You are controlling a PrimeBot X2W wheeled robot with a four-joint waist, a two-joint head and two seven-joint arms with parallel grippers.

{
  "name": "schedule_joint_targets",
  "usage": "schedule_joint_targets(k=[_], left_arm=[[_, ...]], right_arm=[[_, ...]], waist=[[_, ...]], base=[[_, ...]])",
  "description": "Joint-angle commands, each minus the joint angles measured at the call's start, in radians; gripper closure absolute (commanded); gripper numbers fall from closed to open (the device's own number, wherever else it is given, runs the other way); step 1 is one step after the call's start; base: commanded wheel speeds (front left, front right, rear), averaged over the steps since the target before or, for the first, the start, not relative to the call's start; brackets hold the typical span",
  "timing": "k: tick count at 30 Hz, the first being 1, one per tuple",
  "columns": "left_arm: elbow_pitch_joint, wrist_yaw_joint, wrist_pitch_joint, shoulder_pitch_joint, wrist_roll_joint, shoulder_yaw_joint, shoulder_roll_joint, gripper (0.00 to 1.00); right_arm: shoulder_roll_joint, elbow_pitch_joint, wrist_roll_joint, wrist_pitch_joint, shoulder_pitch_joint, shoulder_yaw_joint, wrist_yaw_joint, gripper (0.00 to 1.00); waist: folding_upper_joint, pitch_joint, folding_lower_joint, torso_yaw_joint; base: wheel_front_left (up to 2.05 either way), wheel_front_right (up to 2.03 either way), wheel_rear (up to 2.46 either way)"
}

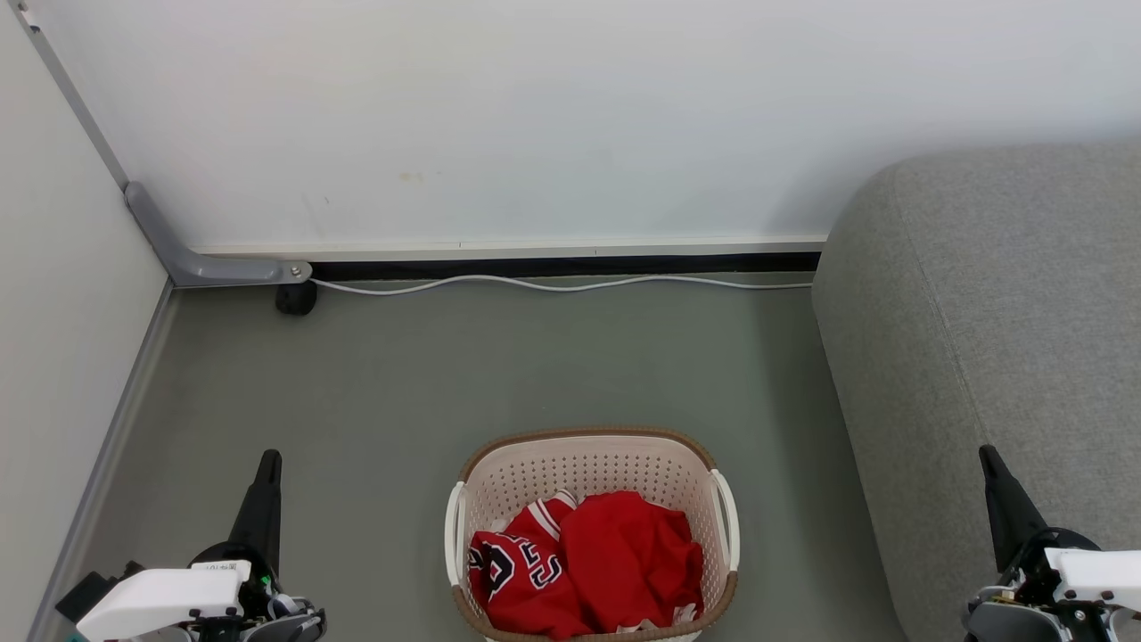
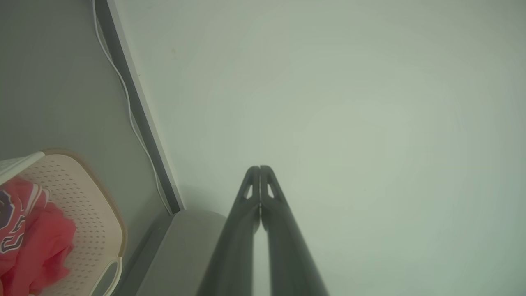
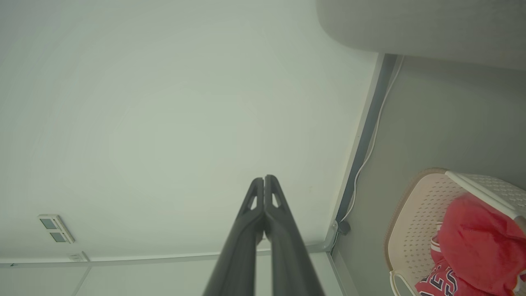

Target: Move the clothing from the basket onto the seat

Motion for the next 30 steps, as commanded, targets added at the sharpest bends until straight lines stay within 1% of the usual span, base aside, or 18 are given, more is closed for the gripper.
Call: schedule_joint_targets(k=[1,30], left_arm=[[-0.029,-0.008,0.006,-0.058,-0.004,0.032,0.018,1.00],[-0.029,-0.008,0.006,-0.058,-0.004,0.032,0.018,1.00]], right_arm=[[-0.012,-0.031,0.011,0.008,-0.044,0.017,0.004,1.00],[-0.012,-0.031,0.011,0.008,-0.044,0.017,0.004,1.00]], waist=[[0.0000,0.000,0.0000,0.000],[0.0000,0.000,0.0000,0.000]], base=[[0.00,0.00,0.00],[0.00,0.00,0.00]])
